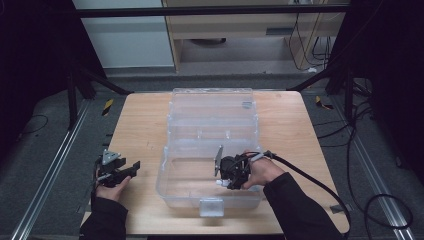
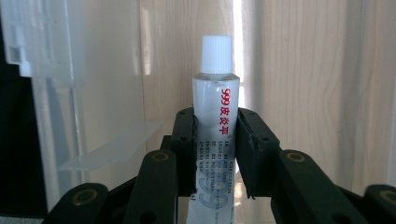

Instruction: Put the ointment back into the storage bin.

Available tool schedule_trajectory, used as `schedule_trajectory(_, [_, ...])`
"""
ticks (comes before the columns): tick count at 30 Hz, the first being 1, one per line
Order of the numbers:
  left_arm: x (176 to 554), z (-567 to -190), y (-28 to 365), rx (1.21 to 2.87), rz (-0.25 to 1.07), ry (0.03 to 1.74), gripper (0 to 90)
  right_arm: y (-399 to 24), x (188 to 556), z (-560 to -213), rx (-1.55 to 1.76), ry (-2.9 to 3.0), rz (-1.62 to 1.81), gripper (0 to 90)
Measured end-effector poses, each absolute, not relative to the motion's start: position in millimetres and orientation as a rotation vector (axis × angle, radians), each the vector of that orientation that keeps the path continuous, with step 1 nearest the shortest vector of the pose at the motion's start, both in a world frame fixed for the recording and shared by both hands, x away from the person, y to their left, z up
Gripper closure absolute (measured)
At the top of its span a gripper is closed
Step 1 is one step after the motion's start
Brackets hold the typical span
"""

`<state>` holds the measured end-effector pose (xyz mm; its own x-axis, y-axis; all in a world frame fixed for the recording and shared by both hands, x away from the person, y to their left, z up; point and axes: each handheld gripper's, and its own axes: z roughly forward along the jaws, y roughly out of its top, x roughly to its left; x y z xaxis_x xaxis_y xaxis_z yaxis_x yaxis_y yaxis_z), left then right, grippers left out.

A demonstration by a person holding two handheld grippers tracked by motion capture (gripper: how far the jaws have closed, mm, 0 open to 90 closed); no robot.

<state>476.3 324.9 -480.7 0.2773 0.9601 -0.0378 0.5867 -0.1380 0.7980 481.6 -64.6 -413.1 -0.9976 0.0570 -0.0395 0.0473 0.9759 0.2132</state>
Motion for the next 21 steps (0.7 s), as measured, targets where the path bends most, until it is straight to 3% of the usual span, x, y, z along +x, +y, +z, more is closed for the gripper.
schedule_trajectory(21, [476, -481, 325, 1.825, 0.654, 1.402, 37.3, -61, 489, -441, 0.066, 3.096, 0.257, 69.9])
